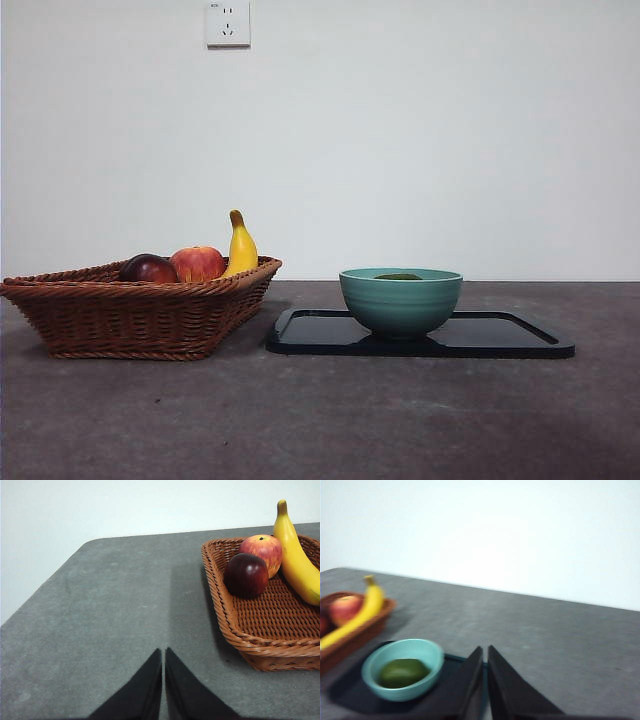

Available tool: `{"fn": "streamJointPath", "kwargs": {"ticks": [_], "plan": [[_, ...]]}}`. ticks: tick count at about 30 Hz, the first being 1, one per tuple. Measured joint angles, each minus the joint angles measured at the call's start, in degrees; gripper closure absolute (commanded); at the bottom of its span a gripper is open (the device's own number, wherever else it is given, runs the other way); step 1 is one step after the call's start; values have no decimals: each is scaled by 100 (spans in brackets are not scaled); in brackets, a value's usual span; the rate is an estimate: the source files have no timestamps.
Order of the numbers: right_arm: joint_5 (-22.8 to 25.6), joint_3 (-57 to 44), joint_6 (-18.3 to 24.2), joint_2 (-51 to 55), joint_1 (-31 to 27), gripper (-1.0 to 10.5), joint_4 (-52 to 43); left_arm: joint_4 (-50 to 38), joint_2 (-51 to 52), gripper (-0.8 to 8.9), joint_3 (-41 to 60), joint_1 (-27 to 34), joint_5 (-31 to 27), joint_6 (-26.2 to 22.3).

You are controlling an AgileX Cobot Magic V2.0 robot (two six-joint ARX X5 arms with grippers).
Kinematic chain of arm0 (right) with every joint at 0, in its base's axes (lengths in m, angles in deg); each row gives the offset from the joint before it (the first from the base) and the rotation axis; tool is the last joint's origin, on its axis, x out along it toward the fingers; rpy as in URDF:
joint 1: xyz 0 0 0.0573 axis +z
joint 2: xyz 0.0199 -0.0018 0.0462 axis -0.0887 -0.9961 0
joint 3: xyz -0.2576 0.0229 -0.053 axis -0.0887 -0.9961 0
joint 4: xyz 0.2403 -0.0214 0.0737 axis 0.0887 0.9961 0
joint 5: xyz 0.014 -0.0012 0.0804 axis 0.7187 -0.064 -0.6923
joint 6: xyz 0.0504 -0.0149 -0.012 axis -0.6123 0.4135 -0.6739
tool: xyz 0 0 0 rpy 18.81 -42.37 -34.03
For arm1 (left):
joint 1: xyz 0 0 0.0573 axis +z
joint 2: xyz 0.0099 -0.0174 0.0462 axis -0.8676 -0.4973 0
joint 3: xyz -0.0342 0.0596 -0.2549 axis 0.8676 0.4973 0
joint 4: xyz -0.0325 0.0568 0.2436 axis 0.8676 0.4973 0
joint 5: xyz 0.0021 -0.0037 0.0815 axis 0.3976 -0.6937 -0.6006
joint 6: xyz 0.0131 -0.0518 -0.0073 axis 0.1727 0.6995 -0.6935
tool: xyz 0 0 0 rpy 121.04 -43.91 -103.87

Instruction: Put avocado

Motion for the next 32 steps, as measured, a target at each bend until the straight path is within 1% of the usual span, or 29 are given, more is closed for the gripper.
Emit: {"fn": "streamJointPath", "kwargs": {"ticks": [2, 5, 11, 16, 25, 32], "plan": [[175, -557, 2, 282, -129, 940, -413, 0, 0, 805, 0, 0, 0, 0], [378, -1147, 2, 649, -280, 940, -509, 0, 0, 805, 0, 0, 0, 0], [501, -1670, 2, 1222, -369, 940, -542, 0, 0, 805, 0, 0, 0, 0], [553, -2039, 0, 1423, -369, 940, -553, 0, 0, 805, 0, 0, 0, 0], [667, -2118, 2, 1523, -369, 940, 101, 0, 0, 805, 0, 0, 0, 0], [682, -2118, 0, 1523, -369, 940, 96, 0, 0, 805, 0, 0, 0, 0]]}}
